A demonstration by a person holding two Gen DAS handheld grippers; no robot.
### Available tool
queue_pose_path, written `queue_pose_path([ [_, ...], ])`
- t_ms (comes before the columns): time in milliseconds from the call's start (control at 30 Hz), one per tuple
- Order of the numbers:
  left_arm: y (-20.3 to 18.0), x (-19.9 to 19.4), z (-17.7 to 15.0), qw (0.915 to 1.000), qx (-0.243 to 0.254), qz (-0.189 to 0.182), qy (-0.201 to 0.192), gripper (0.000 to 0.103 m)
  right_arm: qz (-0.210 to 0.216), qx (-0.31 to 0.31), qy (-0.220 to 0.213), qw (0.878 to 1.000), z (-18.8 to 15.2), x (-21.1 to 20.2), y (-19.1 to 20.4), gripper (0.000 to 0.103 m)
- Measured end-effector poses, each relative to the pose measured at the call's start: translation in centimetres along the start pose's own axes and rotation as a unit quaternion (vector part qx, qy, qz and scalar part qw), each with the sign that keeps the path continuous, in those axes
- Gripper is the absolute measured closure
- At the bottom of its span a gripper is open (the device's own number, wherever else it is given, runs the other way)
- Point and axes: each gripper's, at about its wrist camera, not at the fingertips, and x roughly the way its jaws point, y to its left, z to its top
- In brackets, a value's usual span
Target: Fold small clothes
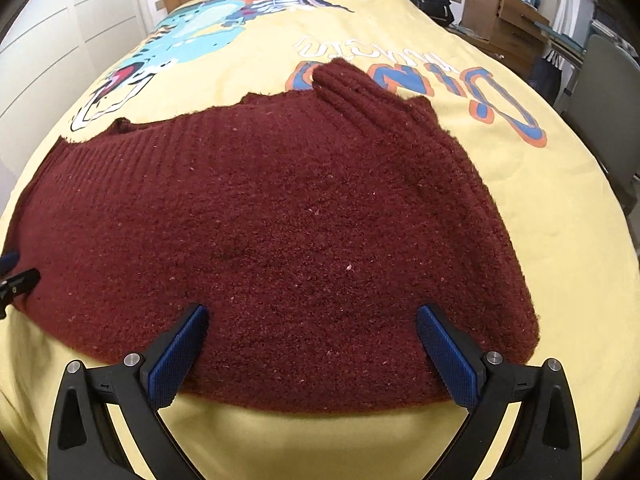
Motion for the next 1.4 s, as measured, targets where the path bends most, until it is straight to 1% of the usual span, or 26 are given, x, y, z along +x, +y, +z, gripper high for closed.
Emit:
queue_pose_path([
  [67, 0.3, -0.7, 0.5, 0.9998, -0.011, -0.009, 0.011, 0.001, 0.000, -0.014, -0.003, 1.000, 0.3, -1.3, 0.4, 0.000],
  [133, 1.0, -2.0, 1.2, 0.9992, -0.033, -0.022, 0.011, 0.001, -0.010, -0.033, -0.007, 0.999, 0.4, -2.7, 0.8, 0.000],
  [233, 3.4, -4.3, 2.4, 0.9972, -0.065, -0.036, -0.001, 0.001, -0.007, -0.048, -0.009, 0.999, 0.1, -4.4, 1.2, 0.000],
  [333, 5.9, -5.0, 3.1, 0.9954, -0.087, -0.040, 0.008, 0.001, -0.013, -0.058, -0.008, 0.998, -0.5, -5.5, 1.5, 0.000],
  [433, 8.6, -4.0, 3.5, 0.9924, -0.110, -0.044, 0.032, 0.001, -0.023, -0.058, -0.005, 0.998, -1.6, -6.1, 1.5, 0.000],
  [500, 9.9, -2.8, 3.2, 0.9884, -0.130, -0.060, 0.050, 0.001, -0.028, -0.050, 0.001, 0.998, -2.2, -6.3, 1.1, 0.000],
  [600, 10.7, -0.5, 2.6, 0.9799, -0.157, -0.093, 0.080, 0.001, -0.032, -0.034, 0.009, 0.999, -3.0, -6.6, 0.1, 0.000],
  [700, 10.7, 1.8, 2.2, 0.9747, -0.163, -0.108, 0.108, 0.001, -0.041, -0.027, 0.017, 0.999, -3.7, -6.8, -0.7, 0.000],
  [733, 10.6, 2.3, 2.0, 0.9746, -0.161, -0.109, 0.112, 0.001, -0.044, -0.024, 0.020, 0.999, -3.8, -6.8, -1.1, 0.000],
  [800, 10.3, 2.4, 1.8, 0.9775, -0.154, -0.107, 0.097, 0.001, -0.050, -0.018, 0.023, 0.998, -4.0, -6.9, -1.7, 0.000],
  [900, 10.1, 2.2, 1.8, 0.9785, -0.146, -0.109, 0.097, 0.002, -0.051, -0.003, 0.021, 0.998, -4.2, -7.2, -2.7, 0.000],
  [933, 9.8, 2.1, 1.8, 0.9790, -0.141, -0.110, 0.098, 0.012, -0.051, 0.000, 0.020, 0.998, -4.2, -7.3, -2.9, 0.000],
  [967, 9.6, 1.9, 1.9, 0.9787, -0.134, -0.120, 0.098, 0.034, -0.051, 0.004, 0.018, 0.999, -4.2, -7.5, -3.1, 0.000],
  [1000, 9.4, 1.7, 2.1, 0.9765, -0.134, -0.137, 0.099, 0.047, -0.051, 0.007, 0.015, 0.999, -4.2, -7.6, -3.3, 0.000],
  [1033, 9.4, 1.9, 2.2, 0.9730, -0.139, -0.152, 0.103, 0.054, -0.050, 0.010, 0.013, 0.999, -4.2, -7.8, -3.6, 0.000],
  [1100, 9.1, 1.8, 2.4, 0.9748, -0.134, -0.144, 0.105, 0.059, -0.047, 0.016, 0.009, 0.999, -4.1, -8.1, -3.8, 0.000],
  [1167, 9.1, 1.4, 2.5, 0.9728, -0.140, -0.152, 0.105, 0.070, -0.042, 0.025, 0.003, 0.999, -4.1, -8.6, -4.2, 0.000],
  [1267, 8.8, -0.3, 3.2, 0.9694, -0.157, -0.160, 0.101, 0.074, -0.035, 0.032, -0.004, 0.999, -4.0, -9.1, -4.6, 0.000],
  [1333, 8.2, -1.6, 3.9, 0.9707, -0.149, -0.165, 0.093, 0.075, -0.033, 0.037, -0.009, 0.999, -3.9, -9.5, -4.9, 0.000],
  [1400, 7.2, -3.4, 5.0, 0.9703, -0.140, -0.179, 0.084, 0.076, -0.029, 0.043, -0.015, 0.999, -3.8, -9.8, -5.3, 0.000],
])
